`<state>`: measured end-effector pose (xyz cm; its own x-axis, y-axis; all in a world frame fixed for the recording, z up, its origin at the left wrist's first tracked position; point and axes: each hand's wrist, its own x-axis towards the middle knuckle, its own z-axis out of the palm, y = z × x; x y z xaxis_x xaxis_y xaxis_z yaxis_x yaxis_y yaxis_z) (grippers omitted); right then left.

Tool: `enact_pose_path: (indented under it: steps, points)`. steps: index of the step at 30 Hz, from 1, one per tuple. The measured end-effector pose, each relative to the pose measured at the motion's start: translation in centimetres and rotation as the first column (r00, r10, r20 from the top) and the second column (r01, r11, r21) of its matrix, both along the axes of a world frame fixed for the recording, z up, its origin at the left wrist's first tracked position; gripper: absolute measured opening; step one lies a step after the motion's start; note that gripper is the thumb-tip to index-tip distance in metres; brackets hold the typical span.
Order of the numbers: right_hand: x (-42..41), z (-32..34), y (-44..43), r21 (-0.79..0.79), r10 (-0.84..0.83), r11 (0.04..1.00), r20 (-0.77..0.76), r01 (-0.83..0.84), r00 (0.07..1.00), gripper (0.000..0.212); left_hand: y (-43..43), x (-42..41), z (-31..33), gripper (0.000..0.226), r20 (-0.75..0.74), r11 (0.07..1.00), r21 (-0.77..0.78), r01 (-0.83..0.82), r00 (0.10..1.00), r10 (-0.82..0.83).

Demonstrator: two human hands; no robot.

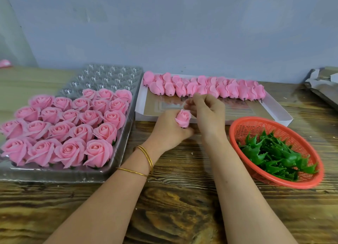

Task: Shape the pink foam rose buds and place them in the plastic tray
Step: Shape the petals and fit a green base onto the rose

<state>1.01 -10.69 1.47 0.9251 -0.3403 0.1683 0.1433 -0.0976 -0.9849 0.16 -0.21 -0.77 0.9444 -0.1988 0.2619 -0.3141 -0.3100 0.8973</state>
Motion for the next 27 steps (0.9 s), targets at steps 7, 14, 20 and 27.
enact_pose_path:
  steps: [7,14,20,27]
  points:
    - [-0.4,-0.3,1.0,-0.254,-0.007,0.967,0.109,0.035,0.994,0.035,-0.1,0.3,0.1,0.006,0.108,0.982,0.112,-0.155,0.984,0.143]
    - [-0.4,-0.8,1.7,-0.289,-0.014,0.955,0.165,0.062,0.986,0.032,-0.1,0.2,0.0,0.016,0.147,0.961,0.182,-0.208,0.972,0.183]
    - [-0.4,-1.4,2.0,-0.309,0.028,0.950,0.223,0.043,0.974,0.028,-0.2,0.3,-0.1,0.043,0.132,0.961,0.125,-0.246,0.964,0.229]
    - [-0.4,-1.5,2.2,-0.334,0.146,0.939,0.185,-0.077,0.972,0.045,-0.2,0.5,-0.2,0.045,0.184,0.946,0.154,-0.286,0.949,0.257]
